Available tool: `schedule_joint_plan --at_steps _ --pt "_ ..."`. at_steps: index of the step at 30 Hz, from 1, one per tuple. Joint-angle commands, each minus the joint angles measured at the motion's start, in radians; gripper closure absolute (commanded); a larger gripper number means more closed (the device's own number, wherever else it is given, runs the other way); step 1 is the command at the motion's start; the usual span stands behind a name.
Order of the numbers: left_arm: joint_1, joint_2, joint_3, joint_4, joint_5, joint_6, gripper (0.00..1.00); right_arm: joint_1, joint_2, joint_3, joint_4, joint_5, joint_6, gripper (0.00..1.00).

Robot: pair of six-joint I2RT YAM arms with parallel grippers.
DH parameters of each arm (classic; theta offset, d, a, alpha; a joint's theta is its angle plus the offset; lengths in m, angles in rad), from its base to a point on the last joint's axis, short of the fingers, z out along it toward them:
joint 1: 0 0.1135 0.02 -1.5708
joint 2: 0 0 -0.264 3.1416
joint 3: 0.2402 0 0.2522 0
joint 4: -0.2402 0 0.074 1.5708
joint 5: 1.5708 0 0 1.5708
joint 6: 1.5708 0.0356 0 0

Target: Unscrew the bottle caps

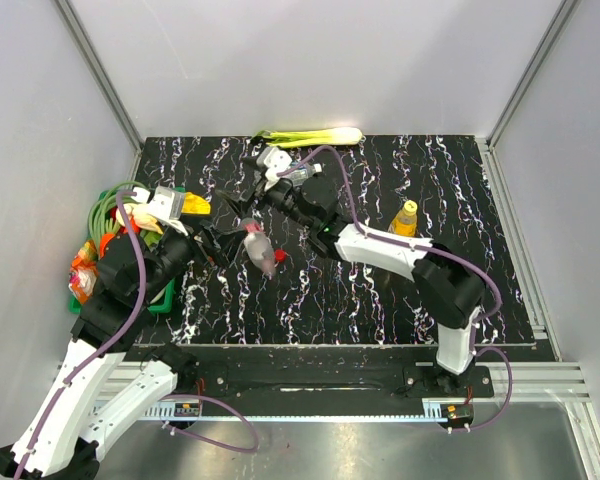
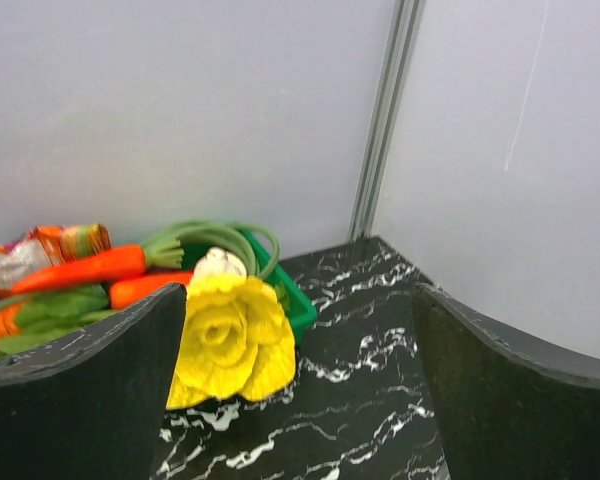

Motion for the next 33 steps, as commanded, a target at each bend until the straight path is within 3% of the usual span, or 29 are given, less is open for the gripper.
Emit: schedule_joint_plan --at_steps 1,22,33 --pt "0.005 -0.010 -0.004 0.016 -0.017 0.003 0.01 0.009 -0.096 -0.009 0.004 -0.005 0.034 0.03" --pt "0.006 -0.019 -0.035 0.009 0.017 -0.033 0.01 0.009 -0.266 -0.079 -0.197 0.095 0.043 0.00" --pt "0.003 0.005 -0.062 0.009 0.043 -0.054 0.01 0.006 -0.418 -0.058 -0.545 0.271 0.037 0.00"
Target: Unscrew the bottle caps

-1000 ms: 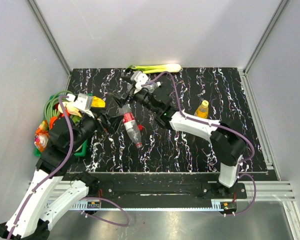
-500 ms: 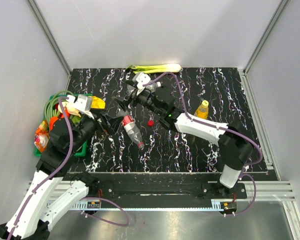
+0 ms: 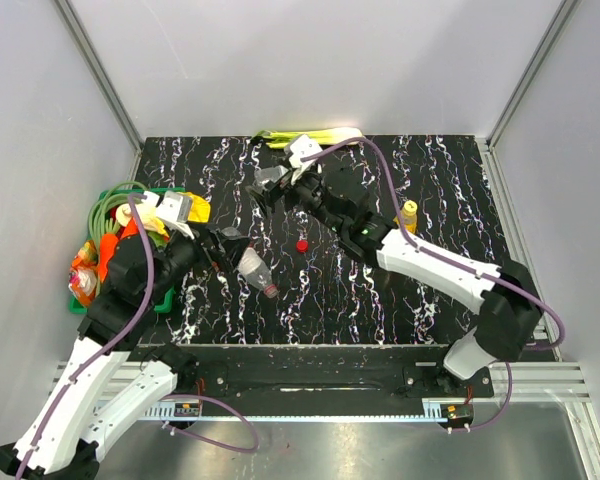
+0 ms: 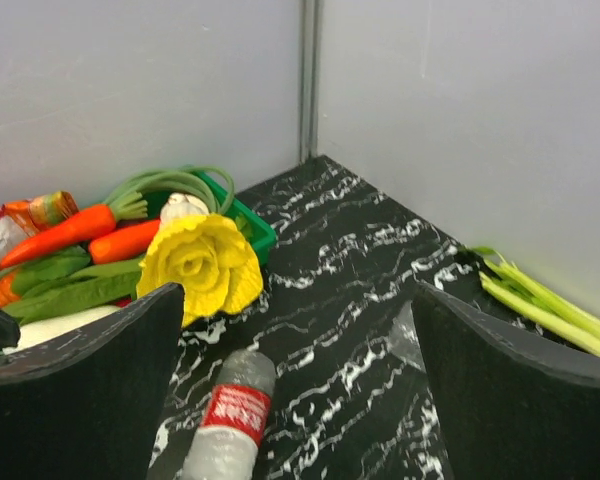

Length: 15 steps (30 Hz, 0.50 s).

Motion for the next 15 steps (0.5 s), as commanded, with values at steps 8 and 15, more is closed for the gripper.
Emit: schedule_joint_plan --at_steps 8,15 --pt "0.003 0.030 -0.055 0.040 0.059 -0.058 0.01 -0.093 -0.260 -0.022 -0.324 0.088 0.079 0.00" --pt "0.005 0.029 -0.084 0.046 0.073 -0.072 0.01 -0.235 -0.427 -0.123 -0.436 0.238 0.144 0.00"
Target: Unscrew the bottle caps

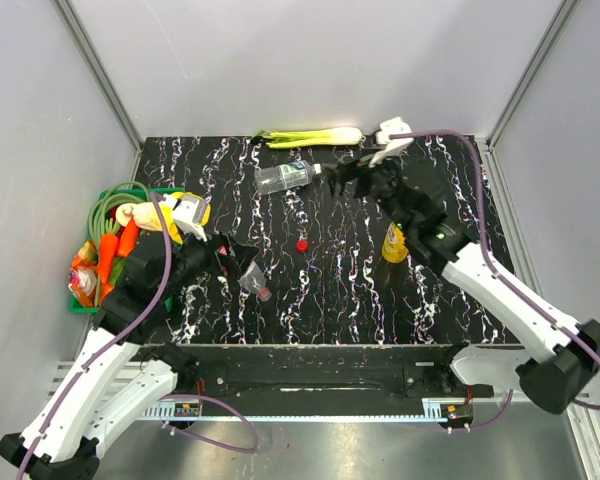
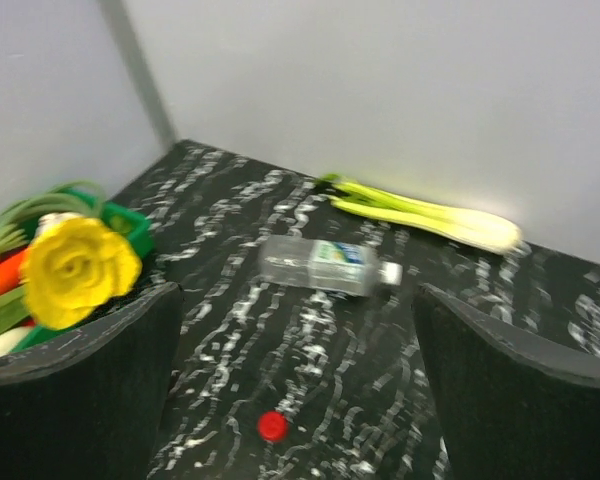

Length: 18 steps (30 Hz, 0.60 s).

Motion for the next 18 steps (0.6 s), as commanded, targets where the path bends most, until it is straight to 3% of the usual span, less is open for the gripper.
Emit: schedule_joint_plan --at_steps 1,7,18 --pt "0.003 -0.005 -0.014 0.053 0.032 -0.023 0.01 -0.061 -0.106 -0.056 -0.124 0.181 0.026 0.00" --pt "0.005 0.011 -0.032 0.074 0.054 -0.030 0.01 -0.151 -0.163 -0.140 -0.222 0.429 0.049 0.00" --pt "0.003 0.045 -0.043 0.091 0.089 -0.033 0.01 -0.340 -0.063 -0.219 -0.282 0.294 0.167 0.00"
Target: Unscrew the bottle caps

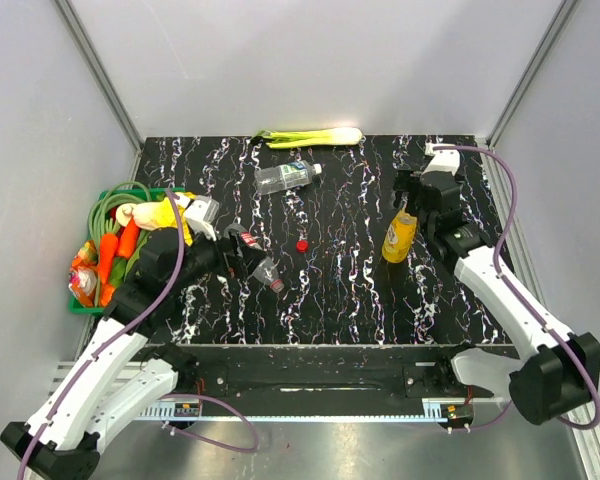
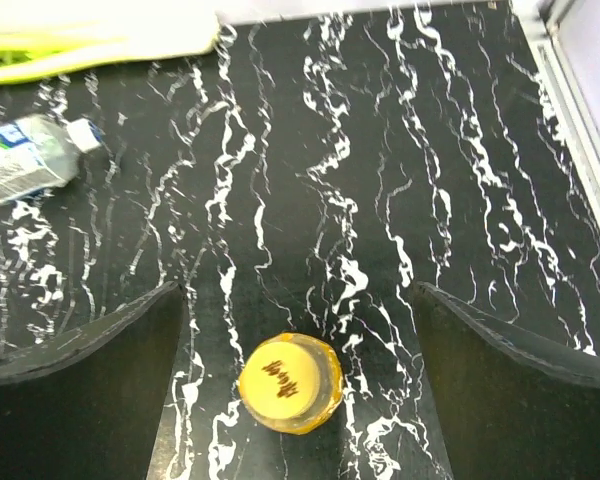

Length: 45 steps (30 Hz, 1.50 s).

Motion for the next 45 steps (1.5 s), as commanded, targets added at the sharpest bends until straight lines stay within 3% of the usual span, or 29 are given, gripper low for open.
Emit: schedule_joint_plan --at_steps 1,8,16,20,26,29,37,45 --pt "0.003 0.000 -0.008 0.062 0.032 -0.010 0.01 -0.033 0.060 -0.007 -0.005 -0.039 0.058 0.00" --pt "0.003 0.013 -0.013 0.068 0.048 -0.005 0.01 -0.037 0.146 -0.013 0.015 -0.059 0.060 0.02" --pt "0.003 0.034 -0.011 0.076 0.051 -0.001 0.01 -0.037 0.180 -0.059 0.027 -0.064 0.095 0.12" --pt "0.005 0.042 -0.010 0.077 0.054 0.004 0.01 -0.037 0.191 -0.074 0.041 -0.084 0.101 0.24" --pt "0.003 0.042 -0.011 0.076 0.062 0.012 0.01 -0.037 0.189 -0.074 0.045 -0.110 0.086 0.55" --pt "0.003 0.037 -0.021 0.100 0.081 0.007 0.01 -0.037 0.178 -0.068 0.045 -0.122 0.080 0.59" --pt "0.003 0.051 -0.005 0.110 0.095 0.012 0.01 -0.037 0.151 0.002 0.009 -0.209 0.077 0.59" --pt "0.003 0.059 0.018 0.103 0.124 0.035 0.01 -0.037 0.165 0.159 -0.077 -0.508 0.094 0.62"
